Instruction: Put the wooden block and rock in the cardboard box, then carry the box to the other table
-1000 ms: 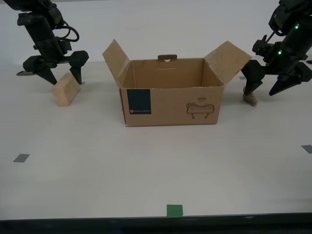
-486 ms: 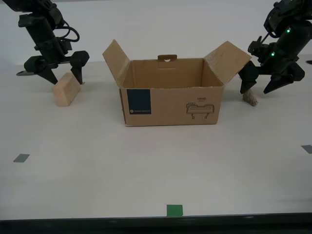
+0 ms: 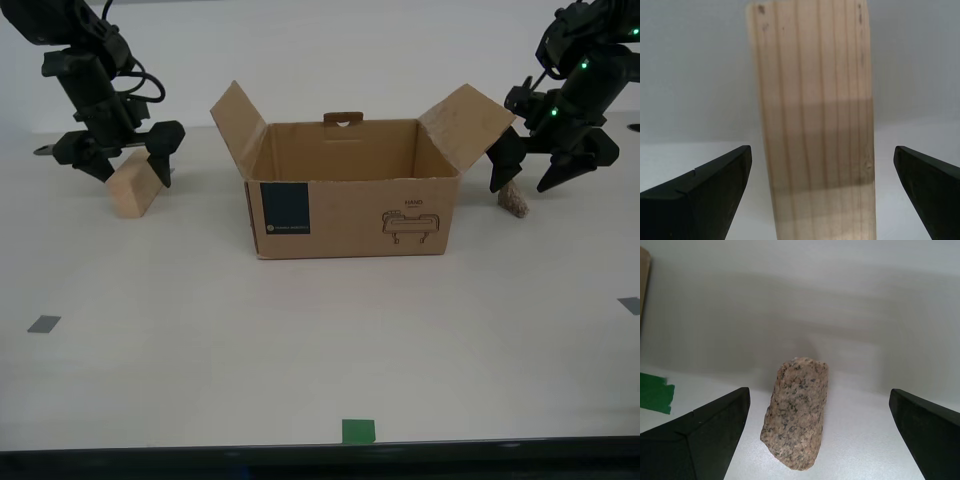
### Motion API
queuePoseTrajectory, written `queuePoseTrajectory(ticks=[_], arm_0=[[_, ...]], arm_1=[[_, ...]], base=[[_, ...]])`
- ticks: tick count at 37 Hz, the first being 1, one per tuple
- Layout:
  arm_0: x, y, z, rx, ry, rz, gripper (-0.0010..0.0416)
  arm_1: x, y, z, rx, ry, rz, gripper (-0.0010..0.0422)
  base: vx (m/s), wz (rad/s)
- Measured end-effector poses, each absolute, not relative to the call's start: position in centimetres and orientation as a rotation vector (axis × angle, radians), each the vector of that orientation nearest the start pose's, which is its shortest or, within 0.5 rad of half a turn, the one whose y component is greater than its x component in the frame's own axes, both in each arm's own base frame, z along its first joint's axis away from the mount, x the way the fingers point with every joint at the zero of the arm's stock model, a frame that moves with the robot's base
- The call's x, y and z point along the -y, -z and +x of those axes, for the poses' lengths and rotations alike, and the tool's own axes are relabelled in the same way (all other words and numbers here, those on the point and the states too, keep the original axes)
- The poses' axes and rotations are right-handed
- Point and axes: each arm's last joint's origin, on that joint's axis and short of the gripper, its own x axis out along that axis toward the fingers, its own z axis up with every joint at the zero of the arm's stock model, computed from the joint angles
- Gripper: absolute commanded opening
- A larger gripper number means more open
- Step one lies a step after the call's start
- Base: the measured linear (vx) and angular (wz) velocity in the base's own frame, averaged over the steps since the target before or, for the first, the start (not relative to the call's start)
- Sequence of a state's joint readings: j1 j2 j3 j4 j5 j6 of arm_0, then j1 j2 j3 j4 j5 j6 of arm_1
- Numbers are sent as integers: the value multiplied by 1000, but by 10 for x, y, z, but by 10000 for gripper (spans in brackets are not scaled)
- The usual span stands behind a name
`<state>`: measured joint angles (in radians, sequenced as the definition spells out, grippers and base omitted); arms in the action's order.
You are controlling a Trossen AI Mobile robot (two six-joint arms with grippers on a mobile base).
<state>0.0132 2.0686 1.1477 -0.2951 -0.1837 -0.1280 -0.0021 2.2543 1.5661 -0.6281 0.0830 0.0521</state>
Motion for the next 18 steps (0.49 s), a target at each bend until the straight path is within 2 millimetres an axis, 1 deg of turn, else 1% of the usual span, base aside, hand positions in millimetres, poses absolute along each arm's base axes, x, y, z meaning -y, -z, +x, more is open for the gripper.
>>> queuePoseTrajectory(ticks=[4,11,18], arm_0=[[-10,-84,373,-1208,-250,-8,389],[-11,-82,372,-1216,-251,-8,389],[-11,-82,371,-1216,-252,-9,389]], arm_1=[[3,-103,438,-1295,97,-2,389],[3,-96,433,-1316,90,-7,389],[3,-95,433,-1309,78,-22,389]], base=[[0,0],[0,0],[0,0]])
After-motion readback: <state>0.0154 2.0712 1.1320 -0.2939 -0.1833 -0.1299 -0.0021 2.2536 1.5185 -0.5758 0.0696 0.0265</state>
